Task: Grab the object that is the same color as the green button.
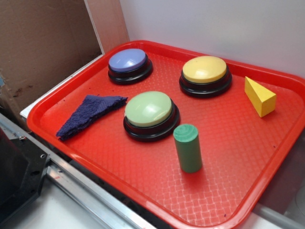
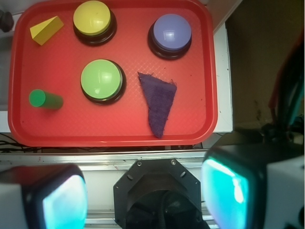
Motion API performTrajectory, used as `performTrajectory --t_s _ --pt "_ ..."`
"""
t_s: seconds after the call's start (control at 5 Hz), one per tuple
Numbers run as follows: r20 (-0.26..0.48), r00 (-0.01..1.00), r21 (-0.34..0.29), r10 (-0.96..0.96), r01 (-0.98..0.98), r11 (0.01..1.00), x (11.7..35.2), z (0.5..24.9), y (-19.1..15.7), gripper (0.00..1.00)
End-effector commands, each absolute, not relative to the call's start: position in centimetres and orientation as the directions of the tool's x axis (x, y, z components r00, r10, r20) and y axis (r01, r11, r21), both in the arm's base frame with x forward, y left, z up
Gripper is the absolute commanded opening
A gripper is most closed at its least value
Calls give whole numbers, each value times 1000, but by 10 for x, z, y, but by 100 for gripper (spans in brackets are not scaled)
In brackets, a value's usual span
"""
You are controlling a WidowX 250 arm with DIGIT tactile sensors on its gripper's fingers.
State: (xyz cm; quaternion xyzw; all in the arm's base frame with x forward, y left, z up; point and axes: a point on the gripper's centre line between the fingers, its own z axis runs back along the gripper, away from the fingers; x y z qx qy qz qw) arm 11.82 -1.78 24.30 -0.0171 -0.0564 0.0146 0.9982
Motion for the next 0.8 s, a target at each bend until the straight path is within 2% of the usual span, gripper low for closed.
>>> performTrajectory --t_s 0.0,0.2,0.6 --pt "112 993 -36 31 -27 999 118 243 -18 100" --pt "87 991 13 -103 102 995 145 248 -62 100" --pt "65 934 25 -351 350 937 137 242 -159 100"
